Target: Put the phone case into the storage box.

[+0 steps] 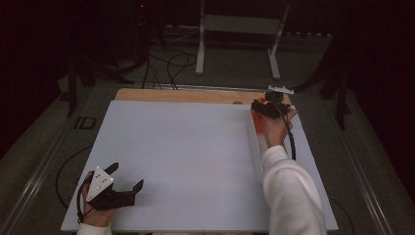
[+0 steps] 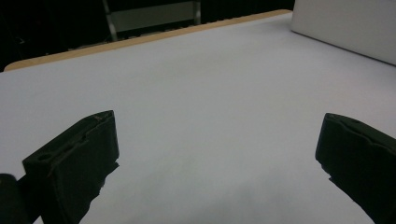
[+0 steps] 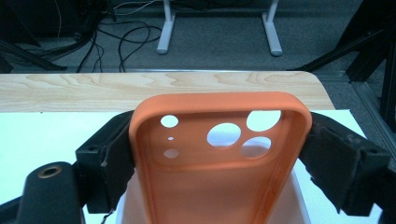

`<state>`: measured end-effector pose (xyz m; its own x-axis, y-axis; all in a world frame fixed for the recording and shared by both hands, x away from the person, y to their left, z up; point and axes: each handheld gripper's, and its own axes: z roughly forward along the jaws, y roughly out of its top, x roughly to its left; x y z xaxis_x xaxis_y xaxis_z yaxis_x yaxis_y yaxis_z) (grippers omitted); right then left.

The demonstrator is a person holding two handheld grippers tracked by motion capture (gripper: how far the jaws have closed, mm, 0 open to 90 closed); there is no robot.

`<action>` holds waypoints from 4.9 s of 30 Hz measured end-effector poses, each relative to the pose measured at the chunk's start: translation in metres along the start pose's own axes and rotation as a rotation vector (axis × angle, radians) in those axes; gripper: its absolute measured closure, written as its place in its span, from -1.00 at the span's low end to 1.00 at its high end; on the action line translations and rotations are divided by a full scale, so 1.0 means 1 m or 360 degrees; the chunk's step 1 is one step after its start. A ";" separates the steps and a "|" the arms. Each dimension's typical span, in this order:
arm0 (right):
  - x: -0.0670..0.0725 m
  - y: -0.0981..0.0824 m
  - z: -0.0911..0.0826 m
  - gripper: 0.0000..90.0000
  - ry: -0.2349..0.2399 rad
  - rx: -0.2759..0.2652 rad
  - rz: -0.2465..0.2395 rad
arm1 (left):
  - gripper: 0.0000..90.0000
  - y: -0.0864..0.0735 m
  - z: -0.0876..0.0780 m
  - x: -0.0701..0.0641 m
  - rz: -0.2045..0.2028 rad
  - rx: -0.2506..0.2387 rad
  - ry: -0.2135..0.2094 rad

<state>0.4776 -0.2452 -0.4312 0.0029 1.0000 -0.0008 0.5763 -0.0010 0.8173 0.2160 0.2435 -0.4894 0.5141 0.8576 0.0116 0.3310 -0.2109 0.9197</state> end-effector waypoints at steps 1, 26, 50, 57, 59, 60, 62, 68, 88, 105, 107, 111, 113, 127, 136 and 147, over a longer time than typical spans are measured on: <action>0.000 0.000 0.000 -0.66 0.0005 -0.0001 -0.0005 | -1.00 0.000 0.000 0.000 0.0000 0.0001 -0.0001; -0.001 0.005 0.005 -0.82 0.0018 -0.0008 0.0017 | -1.00 0.000 -0.001 0.000 -0.0007 -0.0007 -0.0002; -0.003 0.004 -0.017 -0.82 0.0147 -0.0064 -0.0065 | -1.00 0.000 0.001 -0.002 -0.0001 0.0003 -0.0008; 0.000 -0.004 -0.026 -0.82 0.0224 -0.0053 -0.0126 | -1.00 0.000 0.001 -0.002 -0.0008 -0.0001 -0.0005; 0.000 -0.007 -0.030 -0.82 0.0262 -0.0038 -0.0131 | -1.00 0.000 0.001 -0.002 -0.0004 0.0003 -0.0007; 0.001 -0.007 -0.032 -0.82 0.0276 -0.0041 -0.0132 | -1.00 0.000 0.001 -0.003 -0.0003 0.0003 -0.0007; 0.001 -0.009 -0.037 -0.82 0.0300 -0.0043 -0.0150 | -1.00 0.000 0.002 -0.003 -0.0004 0.0004 -0.0007; 0.004 -0.018 -0.054 -0.82 0.0371 -0.0038 -0.0202 | -1.00 0.001 0.002 -0.004 -0.0003 0.0006 -0.0008; 0.016 -0.054 -0.113 -0.82 0.0682 -0.0086 -0.0342 | -1.00 0.001 0.002 -0.004 -0.0019 0.0008 -0.0012; 0.015 -0.087 -0.146 -0.82 0.0812 -0.0191 -0.0380 | -1.00 0.003 0.002 -0.002 -0.0034 0.0003 0.0009; 0.015 -0.091 -0.149 -0.82 0.0838 -0.0213 -0.0375 | -1.00 0.004 0.001 -0.001 -0.0033 0.0000 0.0008; 0.015 -0.101 -0.155 -0.82 0.0881 -0.0265 -0.0386 | -1.00 0.005 0.001 -0.001 -0.0030 -0.0005 0.0014; 0.015 -0.105 -0.158 -0.82 0.0904 -0.0294 -0.0390 | -1.00 0.005 0.001 0.000 -0.0032 -0.0007 0.0016; 0.011 -0.136 -0.170 -0.82 0.0985 -0.0433 -0.0400 | -1.00 0.007 -0.001 0.002 -0.0025 -0.0023 0.0022; 0.001 -0.159 -0.174 -0.81 0.1013 -0.0509 -0.0360 | -1.00 0.007 -0.001 0.003 -0.0026 -0.0041 0.0015; -0.005 -0.178 -0.182 -0.81 0.1027 -0.0542 -0.0387 | -1.00 0.008 -0.004 0.004 -0.0009 -0.0063 0.0006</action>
<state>0.2262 -0.2499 -0.4724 -0.6292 0.7757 0.0481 0.2162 0.1153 0.9695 0.2178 0.2466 -0.4805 0.5095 0.8605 0.0075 0.3026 -0.1873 0.9345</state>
